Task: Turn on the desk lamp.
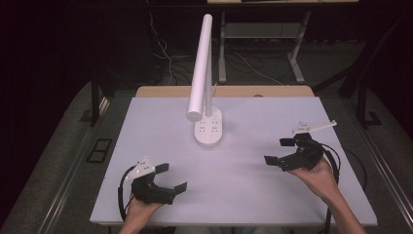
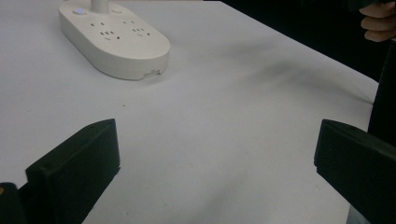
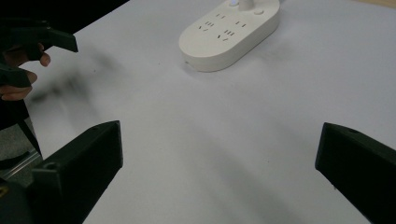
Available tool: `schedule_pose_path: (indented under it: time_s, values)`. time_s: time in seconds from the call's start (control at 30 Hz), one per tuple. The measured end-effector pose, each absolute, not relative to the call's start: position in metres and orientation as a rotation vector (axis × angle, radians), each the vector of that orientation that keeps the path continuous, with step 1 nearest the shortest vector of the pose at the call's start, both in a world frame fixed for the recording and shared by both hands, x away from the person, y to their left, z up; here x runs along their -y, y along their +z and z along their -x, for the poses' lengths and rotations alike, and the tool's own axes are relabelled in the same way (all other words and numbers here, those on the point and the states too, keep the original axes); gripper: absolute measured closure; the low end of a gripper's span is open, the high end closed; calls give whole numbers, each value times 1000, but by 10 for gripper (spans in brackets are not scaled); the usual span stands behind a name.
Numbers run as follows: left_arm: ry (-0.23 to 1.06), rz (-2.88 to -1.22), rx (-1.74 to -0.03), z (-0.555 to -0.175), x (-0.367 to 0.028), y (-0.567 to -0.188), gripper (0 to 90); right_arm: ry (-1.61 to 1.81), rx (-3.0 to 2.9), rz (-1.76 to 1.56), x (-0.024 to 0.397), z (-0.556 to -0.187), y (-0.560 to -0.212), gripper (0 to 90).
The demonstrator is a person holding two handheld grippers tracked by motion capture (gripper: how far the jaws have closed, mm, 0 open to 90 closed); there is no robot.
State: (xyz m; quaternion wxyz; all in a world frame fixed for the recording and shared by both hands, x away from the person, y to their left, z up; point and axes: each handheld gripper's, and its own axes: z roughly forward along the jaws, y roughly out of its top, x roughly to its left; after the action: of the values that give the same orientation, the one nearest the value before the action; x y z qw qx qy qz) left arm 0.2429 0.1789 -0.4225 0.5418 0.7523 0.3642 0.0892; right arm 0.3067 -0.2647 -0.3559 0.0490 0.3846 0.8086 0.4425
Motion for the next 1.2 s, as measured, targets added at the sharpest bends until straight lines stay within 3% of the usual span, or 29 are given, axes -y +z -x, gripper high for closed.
schedule_pose_path:
  time_s: [1.2]
  values:
    - [202, -1793, -854, -243, -179, -422, 0, 1263, -2529, -1164, 231, -360, -344, 6]
